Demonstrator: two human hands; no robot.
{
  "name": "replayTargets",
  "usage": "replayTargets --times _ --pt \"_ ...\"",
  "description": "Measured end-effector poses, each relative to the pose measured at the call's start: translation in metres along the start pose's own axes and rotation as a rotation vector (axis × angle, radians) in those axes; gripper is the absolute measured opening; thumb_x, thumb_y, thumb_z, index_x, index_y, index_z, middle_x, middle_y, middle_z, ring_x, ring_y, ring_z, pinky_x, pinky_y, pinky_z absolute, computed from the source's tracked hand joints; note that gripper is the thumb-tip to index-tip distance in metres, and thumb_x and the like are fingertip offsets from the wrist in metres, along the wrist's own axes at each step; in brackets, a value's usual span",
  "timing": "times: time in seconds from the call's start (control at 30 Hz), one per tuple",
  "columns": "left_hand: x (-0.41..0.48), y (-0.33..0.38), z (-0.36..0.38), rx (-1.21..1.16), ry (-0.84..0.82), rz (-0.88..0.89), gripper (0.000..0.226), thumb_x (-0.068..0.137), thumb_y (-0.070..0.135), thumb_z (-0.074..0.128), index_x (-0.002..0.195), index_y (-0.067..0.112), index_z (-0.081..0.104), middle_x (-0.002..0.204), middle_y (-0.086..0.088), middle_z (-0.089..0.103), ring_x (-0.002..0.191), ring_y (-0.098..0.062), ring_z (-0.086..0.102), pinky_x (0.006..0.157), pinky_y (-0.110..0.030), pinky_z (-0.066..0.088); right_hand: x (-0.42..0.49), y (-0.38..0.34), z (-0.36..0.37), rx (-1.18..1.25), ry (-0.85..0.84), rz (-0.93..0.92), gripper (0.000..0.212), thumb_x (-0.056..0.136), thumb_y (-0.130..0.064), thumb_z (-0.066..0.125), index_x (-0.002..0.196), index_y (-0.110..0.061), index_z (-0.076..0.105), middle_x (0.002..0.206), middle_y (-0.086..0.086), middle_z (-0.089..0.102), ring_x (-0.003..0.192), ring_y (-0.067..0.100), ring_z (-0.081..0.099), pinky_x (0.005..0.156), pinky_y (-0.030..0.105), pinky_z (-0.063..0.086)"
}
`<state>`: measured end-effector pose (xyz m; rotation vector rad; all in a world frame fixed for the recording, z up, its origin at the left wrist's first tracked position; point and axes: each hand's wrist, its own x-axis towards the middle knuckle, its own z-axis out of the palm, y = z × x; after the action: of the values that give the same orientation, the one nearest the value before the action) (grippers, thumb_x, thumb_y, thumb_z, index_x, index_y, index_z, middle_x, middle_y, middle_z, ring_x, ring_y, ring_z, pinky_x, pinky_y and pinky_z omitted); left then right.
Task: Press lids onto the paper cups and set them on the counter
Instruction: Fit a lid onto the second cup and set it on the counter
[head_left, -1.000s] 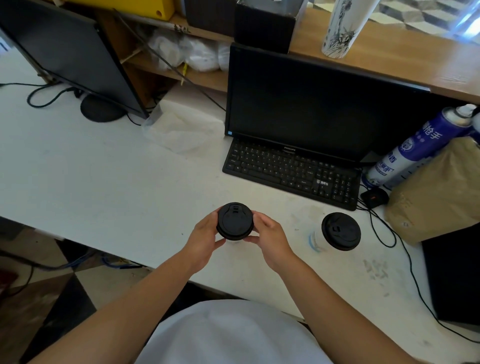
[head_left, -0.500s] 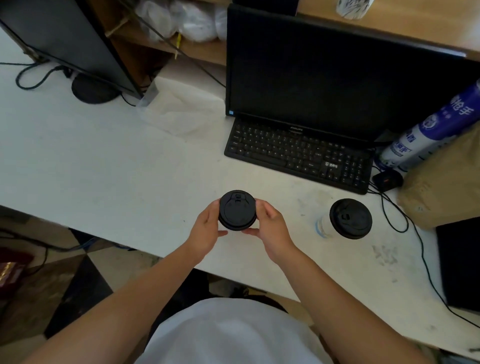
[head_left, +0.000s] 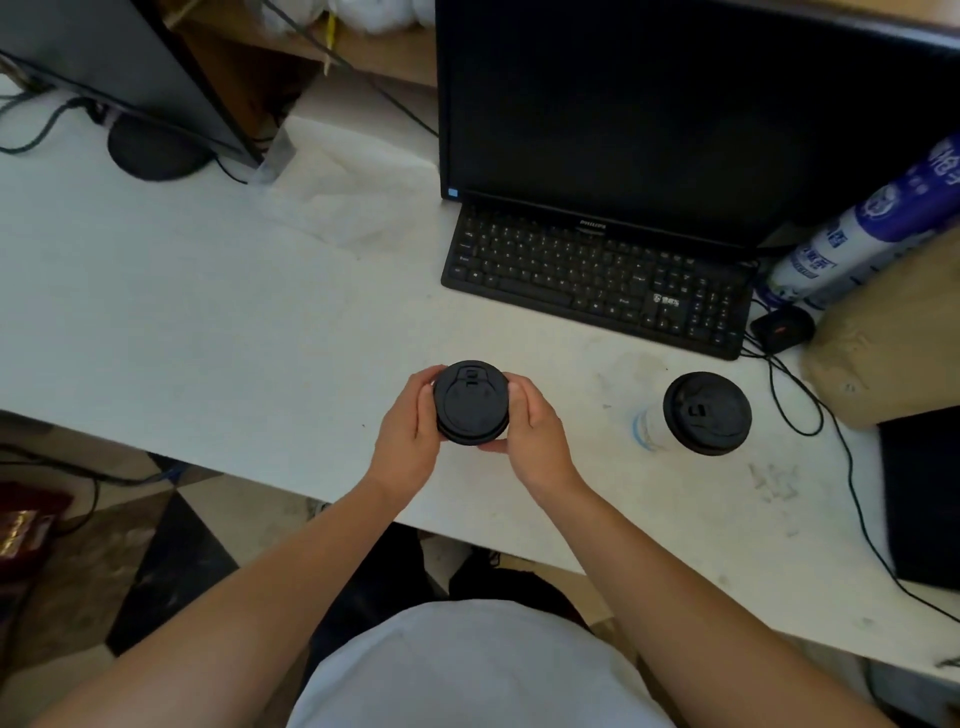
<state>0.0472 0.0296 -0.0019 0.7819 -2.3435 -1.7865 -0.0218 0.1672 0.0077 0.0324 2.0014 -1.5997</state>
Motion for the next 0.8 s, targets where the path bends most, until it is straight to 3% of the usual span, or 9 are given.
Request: replayTargets --times 0.13,0.23,0.37,0.47,0.6,0.7,0.8 --pt "0.001 0.005 -0.005 0.097 -0.009 0.052 0.037 0.107 0.03 0.029 0.136 0.021 0.051 0.123 0.008 0.061 0.115 -0.011 0.061 0.095 -0.044 0.057 0.002 -0.005 -0.005 -0.086 -0.008 -0.043 0.031 0.111 -0.027 0.031 0.12 -0.019 0.06 0.105 -0.008 0.062 0.097 0.009 0.062 0.073 0.033 0.064" --pt "-0.007 0.009 -0.003 0.04 0.018 0.046 0.033 0.108 0.023 0.032 0.135 0.025 0.051 0.12 0.02 0.06 0.114 -0.004 0.061 0.091 -0.038 0.059 0.004 -0.006 -0.006 -0.003 0.021 0.039 0.027 0.108 -0.031 0.039 0.113 -0.018 0.062 0.109 -0.006 0.063 0.1 0.011 0.063 0.074 0.041 0.065" --pt "-0.013 0.012 0.006 -0.07 0.085 0.001 0.036 0.108 0.014 0.032 0.136 0.025 0.051 0.128 0.005 0.06 0.119 -0.014 0.06 0.085 -0.033 0.061 0.003 -0.003 -0.004 0.173 0.067 0.121 0.022 0.105 -0.03 0.048 0.109 -0.017 0.065 0.119 0.003 0.067 0.112 0.022 0.065 0.082 0.043 0.064" --pt "-0.016 0.018 0.012 -0.145 0.16 -0.101 0.034 0.108 0.015 0.032 0.135 0.023 0.051 0.126 0.003 0.059 0.116 -0.015 0.06 0.085 -0.038 0.061 -0.003 -0.004 -0.004 0.235 0.059 0.125 0.025 0.107 -0.021 0.046 0.119 -0.016 0.067 0.124 0.004 0.067 0.117 0.021 0.063 0.092 0.036 0.059" --pt "-0.018 0.024 0.014 -0.213 0.244 -0.183 0.023 0.107 0.019 0.037 0.122 0.021 0.053 0.117 0.002 0.059 0.11 -0.018 0.062 0.079 -0.04 0.063 -0.008 -0.003 -0.002 0.256 0.035 0.115 0.031 0.108 -0.018 0.044 0.128 -0.017 0.068 0.126 0.001 0.069 0.119 0.017 0.063 0.103 0.037 0.055" --pt "-0.017 0.025 0.013 -0.238 0.278 -0.267 0.016 0.106 0.024 0.04 0.107 0.013 0.052 0.112 -0.005 0.057 0.108 -0.024 0.062 0.073 -0.041 0.063 -0.008 -0.005 -0.004 0.238 0.041 0.119 0.029 0.107 -0.023 0.047 0.124 -0.018 0.07 0.122 -0.001 0.071 0.118 0.017 0.064 0.102 0.04 0.055" --pt "-0.015 0.023 0.01 -0.309 0.237 -0.379 0.029 0.106 0.034 0.041 0.101 0.009 0.054 0.112 -0.01 0.062 0.104 -0.024 0.065 0.068 -0.04 0.063 -0.007 -0.009 -0.004 0.238 0.016 0.161 0.028 0.106 -0.031 0.049 0.12 -0.021 0.071 0.121 -0.002 0.071 0.115 0.015 0.064 0.094 0.042 0.06"
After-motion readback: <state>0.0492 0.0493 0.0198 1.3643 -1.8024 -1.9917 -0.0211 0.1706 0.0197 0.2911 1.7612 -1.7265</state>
